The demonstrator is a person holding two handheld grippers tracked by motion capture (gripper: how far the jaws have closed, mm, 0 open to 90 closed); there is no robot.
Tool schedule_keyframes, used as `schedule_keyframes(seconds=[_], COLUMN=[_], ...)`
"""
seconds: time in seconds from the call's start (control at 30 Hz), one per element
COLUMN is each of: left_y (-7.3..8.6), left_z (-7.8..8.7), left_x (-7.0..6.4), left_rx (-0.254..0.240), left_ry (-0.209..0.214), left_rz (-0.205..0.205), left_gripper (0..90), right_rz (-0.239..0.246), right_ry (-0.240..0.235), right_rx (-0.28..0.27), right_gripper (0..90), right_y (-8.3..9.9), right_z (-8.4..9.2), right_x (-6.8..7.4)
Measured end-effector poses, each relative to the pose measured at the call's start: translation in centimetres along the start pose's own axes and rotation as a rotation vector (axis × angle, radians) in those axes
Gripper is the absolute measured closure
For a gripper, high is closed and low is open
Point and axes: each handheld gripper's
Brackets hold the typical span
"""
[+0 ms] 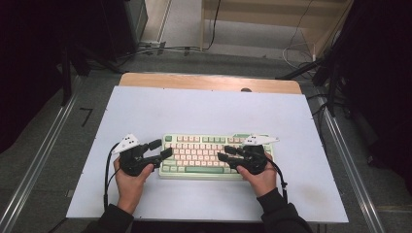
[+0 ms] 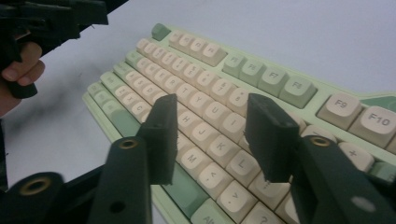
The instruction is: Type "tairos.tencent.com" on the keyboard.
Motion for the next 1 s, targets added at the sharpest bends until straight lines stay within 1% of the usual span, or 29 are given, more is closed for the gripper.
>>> schedule_keyframes(seconds=[0.07,0.17,0.23,0.27,0.4,0.53,0.67,0.8,0.9,1.0], left_y=[0.0,0.1,0.1,0.1,0.1,0.2,0.2,0.2,0.2,0.2], left_z=[0.0,-0.1,0.0,0.0,-0.1,0.1,0.0,0.0,0.0,0.0], left_x=[-0.1,-0.1,0.0,-0.1,-0.1,-0.1,0.0,-0.1,-0.1,-0.1], left_rx=[-0.007,0.003,0.004,0.001,0.005,0.004,0.009,0.006,0.010,0.008], left_ry=[0.005,0.001,0.004,0.006,0.010,0.010,0.006,0.009,0.008,0.012], left_rz=[-0.002,-0.002,0.002,0.003,0.005,0.006,0.004,0.004,0.004,0.006], left_gripper=[38.2,38.1,38.1,38.0,38.0,38.0,38.0,38.0,37.9,37.9], right_rz=[0.009,0.026,0.038,0.041,0.056,0.074,0.098,0.101,0.113,0.113], right_ry=[-0.010,-0.012,-0.014,-0.015,-0.031,-0.046,-0.038,-0.036,-0.033,-0.035], right_rx=[0.009,0.020,0.022,0.029,0.052,0.061,0.096,0.117,0.126,0.125], right_gripper=[65.1,79.5,85.6,87.1,87.3,87.3,87.3,87.3,87.3,87.3], right_y=[0.1,0.1,0.0,0.0,0.1,0.1,0.3,0.4,0.4,0.4], right_z=[-0.2,-0.4,-0.7,-0.9,-1.5,-2.0,-2.7,-3.2,-3.5,-3.6], right_x=[0.2,0.7,0.9,1.0,1.4,1.9,2.3,2.4,2.6,2.6])
Point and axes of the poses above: each handheld gripper's, and its own axes: z roughly backward along the jaws, y roughly out of its underside, x roughly to its left, and after that the axes turned 6 degrees about y, right-handed
